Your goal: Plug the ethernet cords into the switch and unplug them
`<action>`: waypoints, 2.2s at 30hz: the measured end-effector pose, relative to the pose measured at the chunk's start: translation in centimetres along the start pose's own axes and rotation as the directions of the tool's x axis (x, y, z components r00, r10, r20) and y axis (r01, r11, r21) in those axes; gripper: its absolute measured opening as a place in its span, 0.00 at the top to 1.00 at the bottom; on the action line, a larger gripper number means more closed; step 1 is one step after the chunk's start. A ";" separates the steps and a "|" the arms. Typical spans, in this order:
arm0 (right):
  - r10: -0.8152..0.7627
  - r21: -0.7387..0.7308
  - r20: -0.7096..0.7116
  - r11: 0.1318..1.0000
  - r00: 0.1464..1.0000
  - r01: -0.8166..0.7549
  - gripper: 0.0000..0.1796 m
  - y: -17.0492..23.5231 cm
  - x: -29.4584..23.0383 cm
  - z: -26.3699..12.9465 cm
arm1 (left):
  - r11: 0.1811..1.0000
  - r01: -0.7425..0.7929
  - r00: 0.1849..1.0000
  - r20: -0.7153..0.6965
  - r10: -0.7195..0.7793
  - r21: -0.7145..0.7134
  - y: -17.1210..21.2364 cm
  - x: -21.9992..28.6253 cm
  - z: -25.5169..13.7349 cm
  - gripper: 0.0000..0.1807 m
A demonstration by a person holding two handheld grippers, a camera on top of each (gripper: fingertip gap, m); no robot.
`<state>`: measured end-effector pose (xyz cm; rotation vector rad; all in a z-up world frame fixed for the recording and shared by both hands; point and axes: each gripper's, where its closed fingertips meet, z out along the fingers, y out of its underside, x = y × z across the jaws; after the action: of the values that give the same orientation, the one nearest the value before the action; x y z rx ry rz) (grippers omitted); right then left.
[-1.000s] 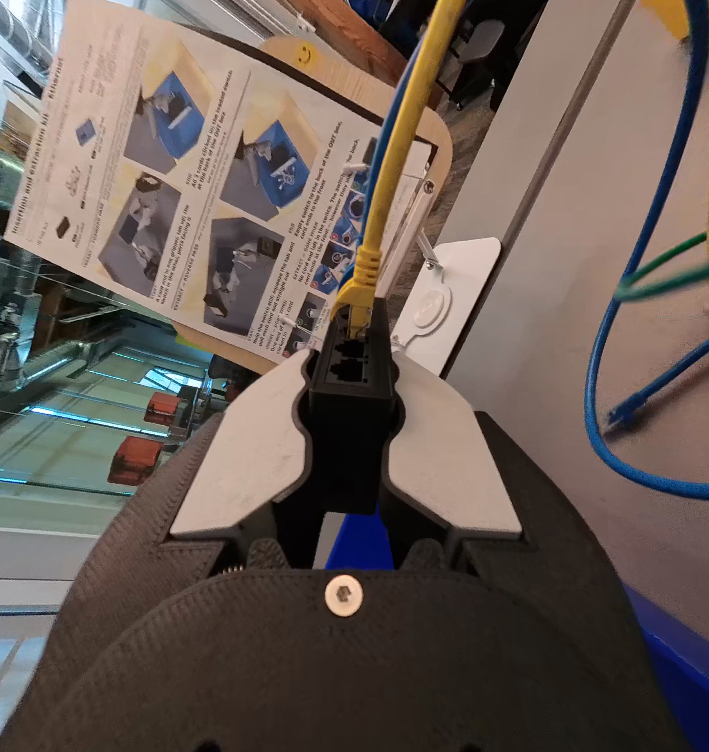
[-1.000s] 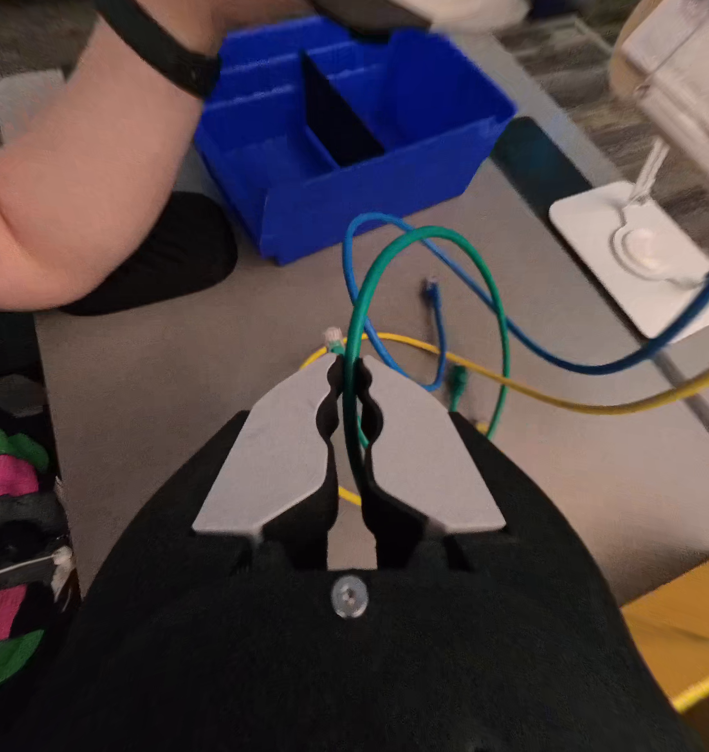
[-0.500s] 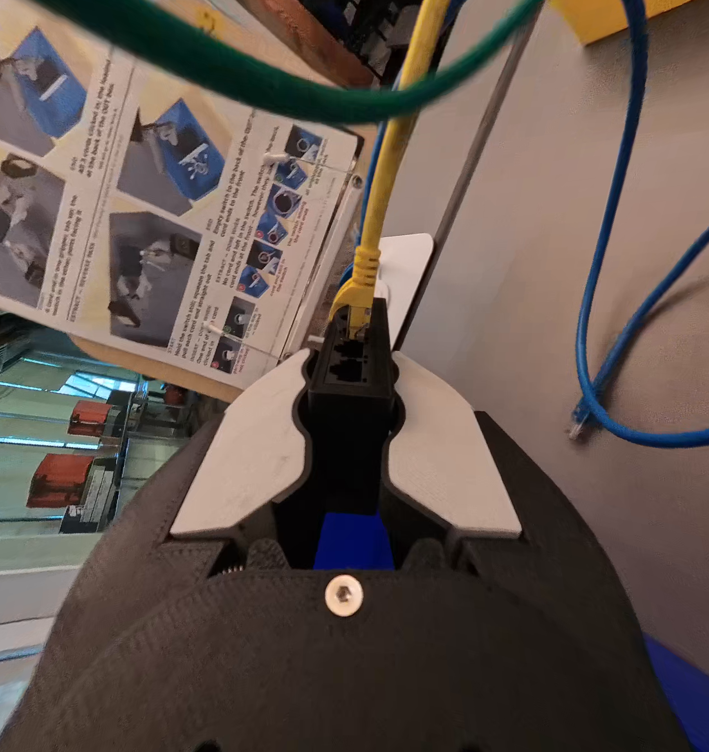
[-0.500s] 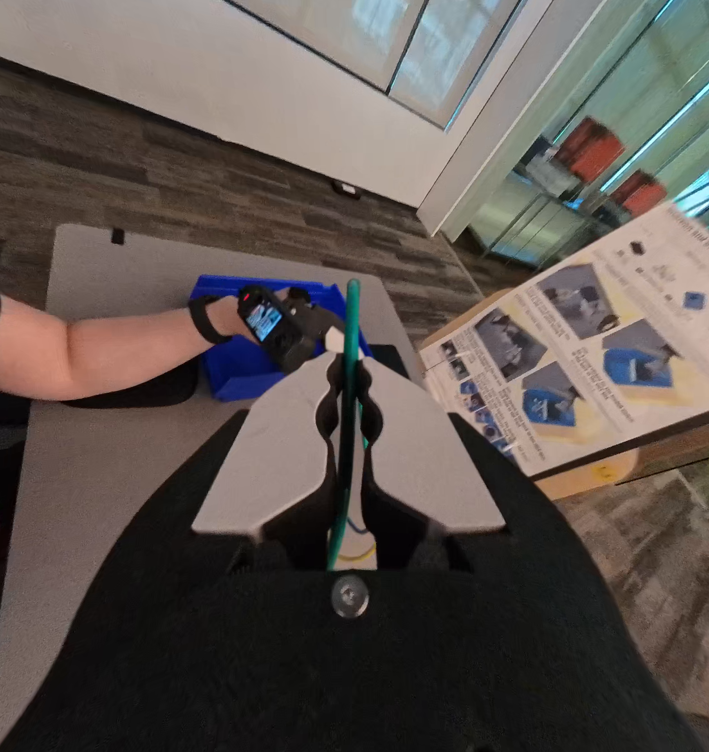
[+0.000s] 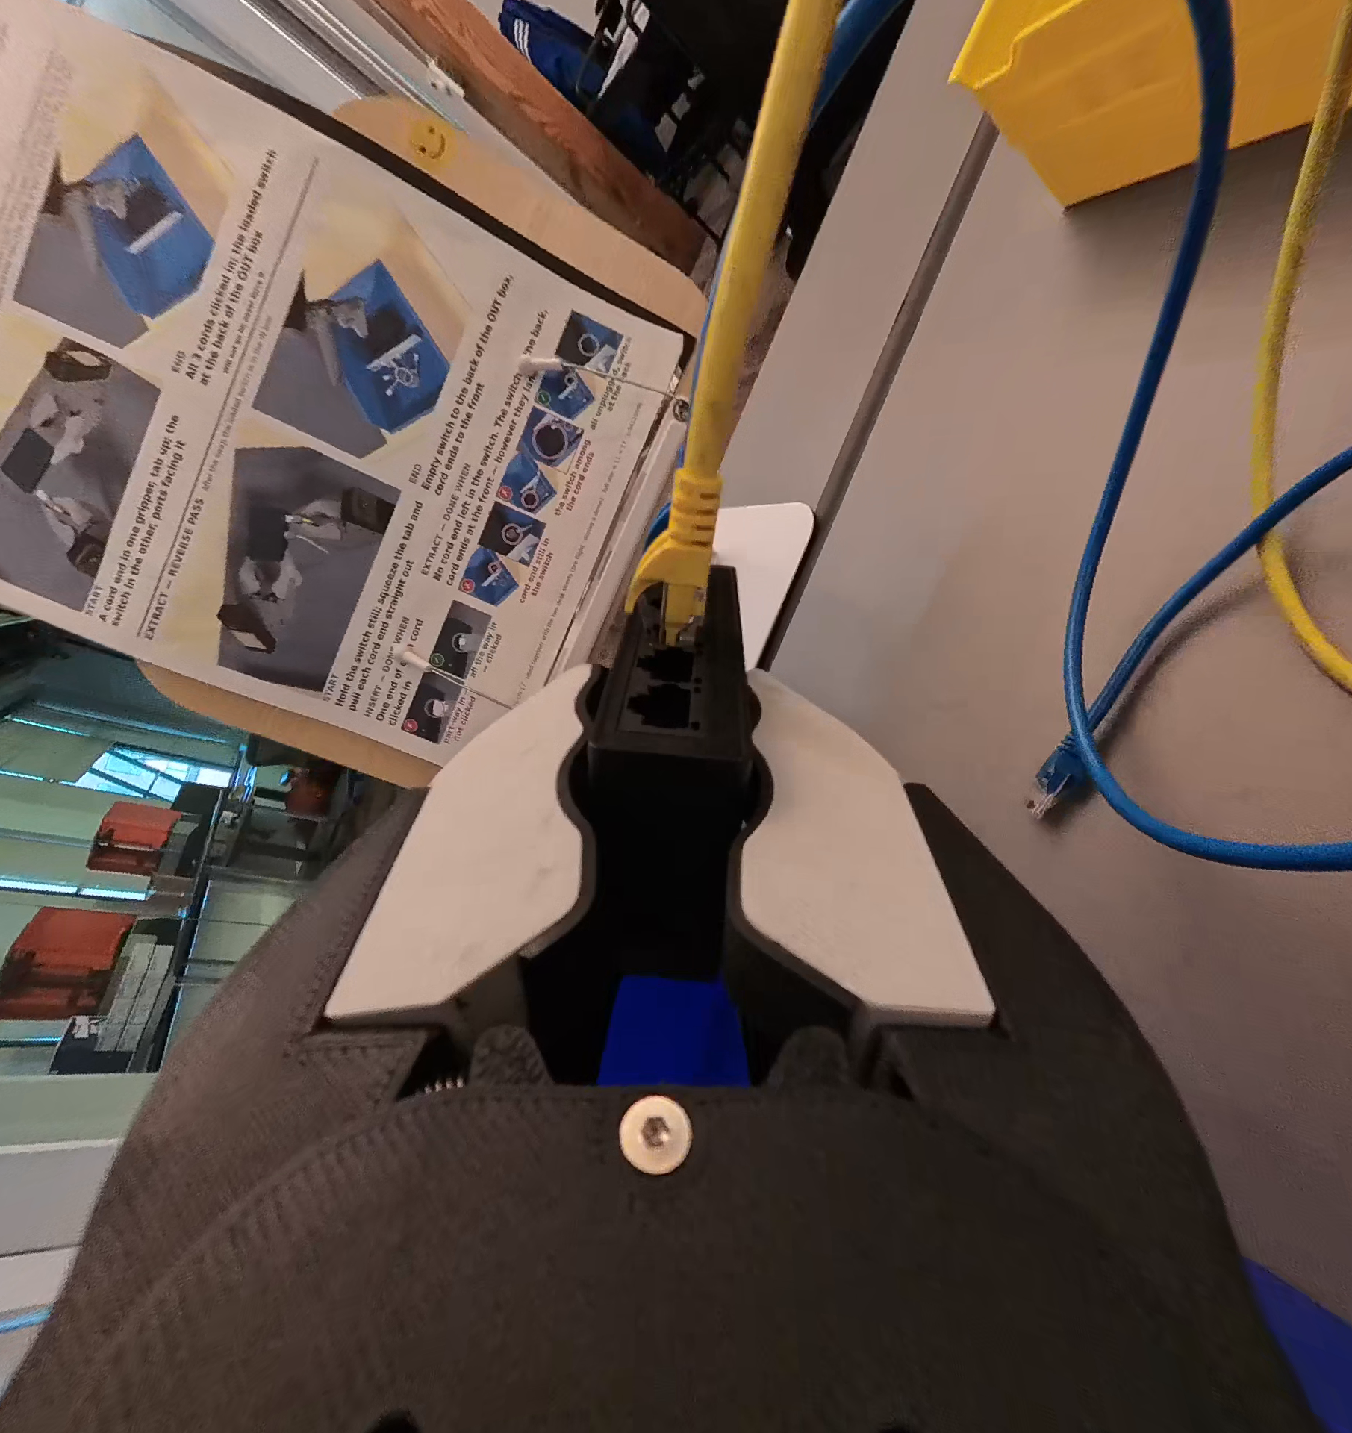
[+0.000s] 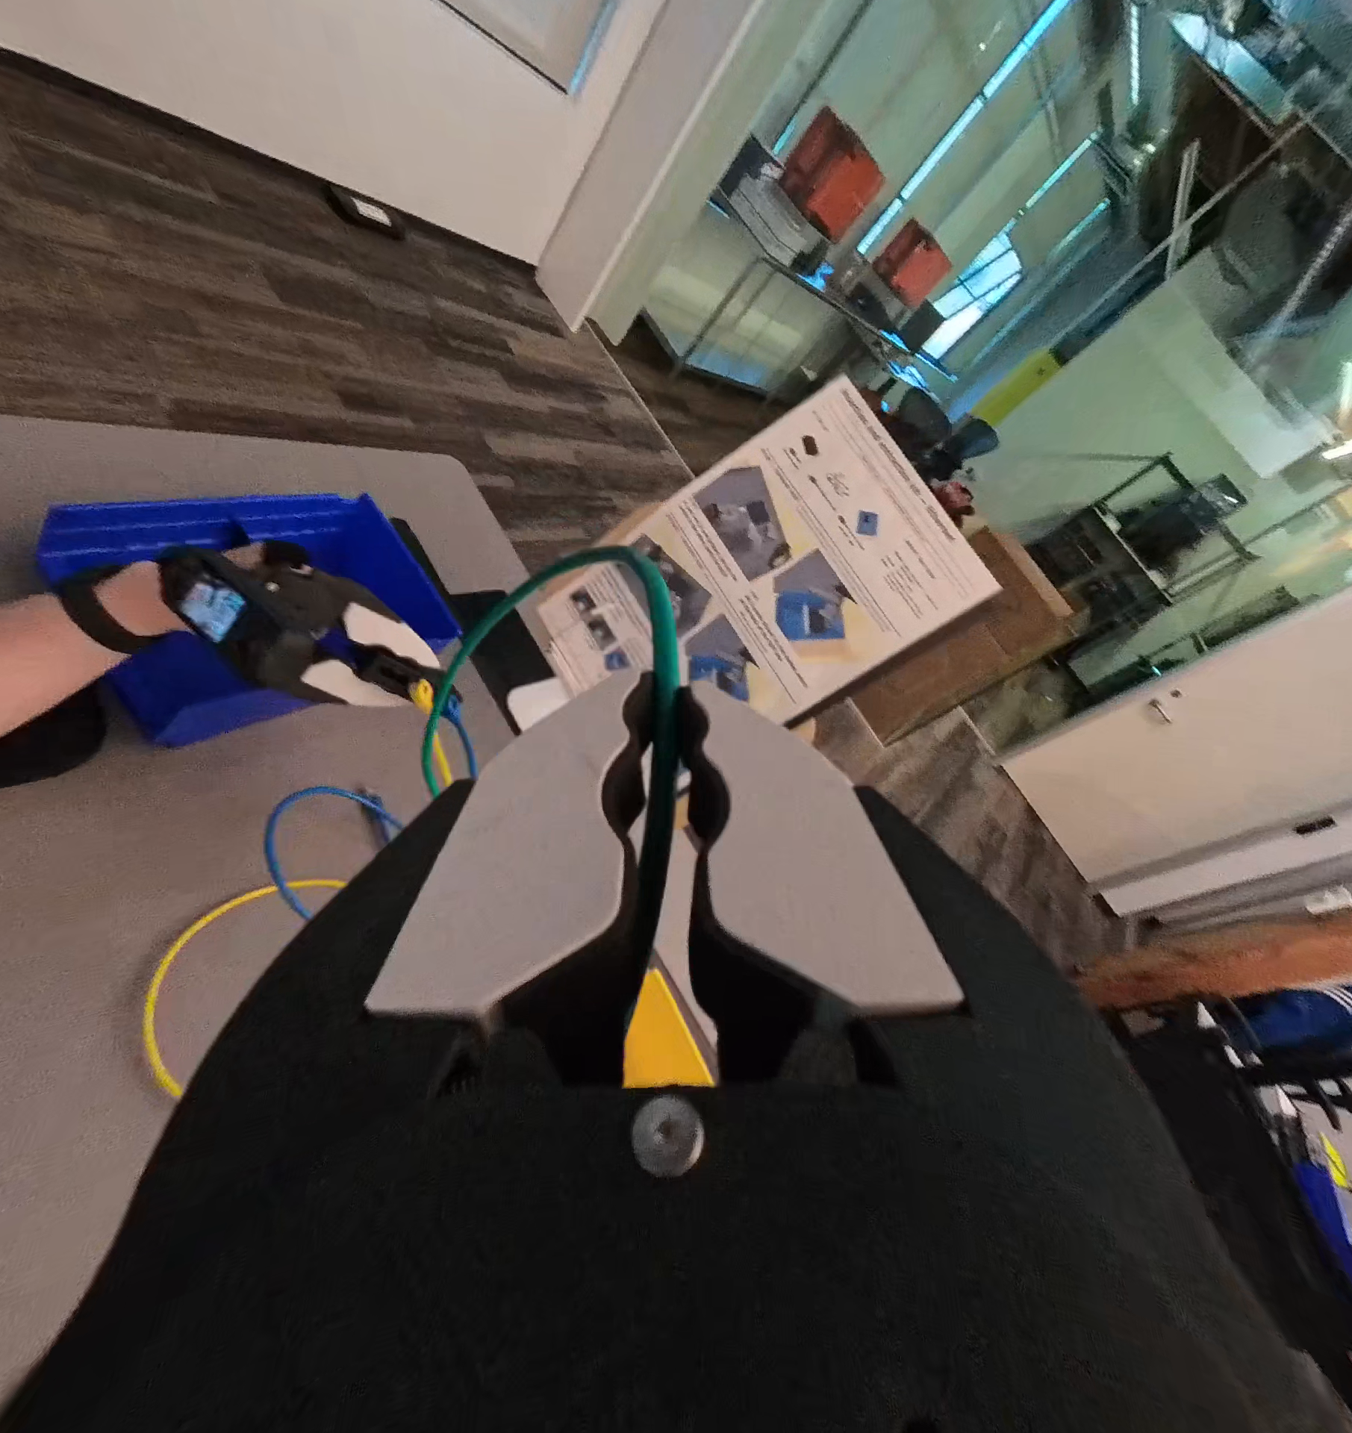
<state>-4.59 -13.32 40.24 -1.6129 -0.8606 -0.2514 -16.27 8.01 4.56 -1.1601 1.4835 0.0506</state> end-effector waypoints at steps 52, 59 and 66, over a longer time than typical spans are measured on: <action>0.441 -0.263 0.023 0.869 0.897 -0.420 0.96 29.2 1.6 0.4 | 0.999 -0.050 0.998 0.042 0.050 -0.011 -3.8 -0.4 -3.6 0.84; 0.296 -0.286 0.074 0.921 0.952 -0.264 0.96 37.2 -1.9 3.9 | 0.997 -0.069 0.996 0.047 0.070 -0.021 -3.9 -0.2 -3.4 0.84; 0.161 -0.541 0.110 0.838 0.981 -0.077 0.96 48.1 -5.6 4.8 | 0.995 -0.089 0.995 0.031 0.090 -0.045 -3.8 0.5 -2.8 0.84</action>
<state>21.28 -10.85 -0.92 -2.2280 -0.8429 -0.3016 -15.68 4.12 7.18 -1.1219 1.5106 0.1633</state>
